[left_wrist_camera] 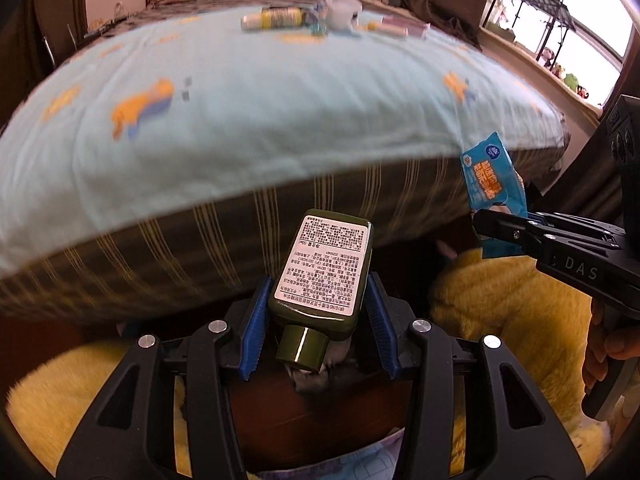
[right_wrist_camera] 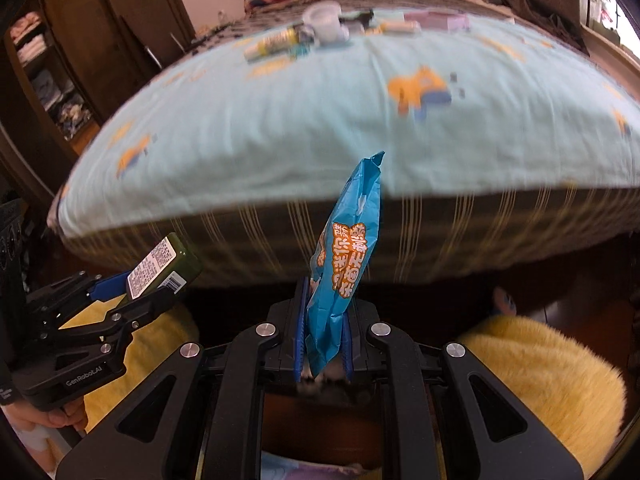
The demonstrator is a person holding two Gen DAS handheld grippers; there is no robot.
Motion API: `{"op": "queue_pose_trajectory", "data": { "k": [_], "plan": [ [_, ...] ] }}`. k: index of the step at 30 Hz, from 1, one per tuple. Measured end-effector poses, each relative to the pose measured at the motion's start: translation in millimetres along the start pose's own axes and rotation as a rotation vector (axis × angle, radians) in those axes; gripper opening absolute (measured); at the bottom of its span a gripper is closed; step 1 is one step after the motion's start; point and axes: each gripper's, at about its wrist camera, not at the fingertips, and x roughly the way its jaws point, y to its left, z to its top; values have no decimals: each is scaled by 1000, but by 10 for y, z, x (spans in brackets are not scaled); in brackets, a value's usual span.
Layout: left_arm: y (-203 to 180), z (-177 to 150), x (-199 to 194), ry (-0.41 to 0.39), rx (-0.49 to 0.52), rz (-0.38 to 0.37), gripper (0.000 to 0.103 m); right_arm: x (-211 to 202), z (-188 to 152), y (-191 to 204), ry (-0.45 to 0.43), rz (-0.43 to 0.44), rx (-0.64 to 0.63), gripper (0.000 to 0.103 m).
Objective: Collect trash
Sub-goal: 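Lower both tools to the bin and release the bottle and wipe pack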
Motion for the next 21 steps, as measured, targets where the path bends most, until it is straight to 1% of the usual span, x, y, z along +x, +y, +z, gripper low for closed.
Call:
{"op": "queue_pose_trajectory", "data": {
  "k": [6,10,13,17,21],
  "plan": [
    [-10,-213,351,77,-31,-2,44,336,-237,-19,92,21,20,15],
    [-15,-319,586,123,-31,-8,44,554,-350,-12,144,40,28,15],
    [-26,-361,769,162,-29,-15,44,750,-425,-45,187,58,52,16],
    [-10,-400,974,213,-33,-20,44,945,-462,-73,236,60,71,16],
    [10,-405,1122,249,-39,-28,45,1057,-484,-93,263,65,82,18]
  ]
}}
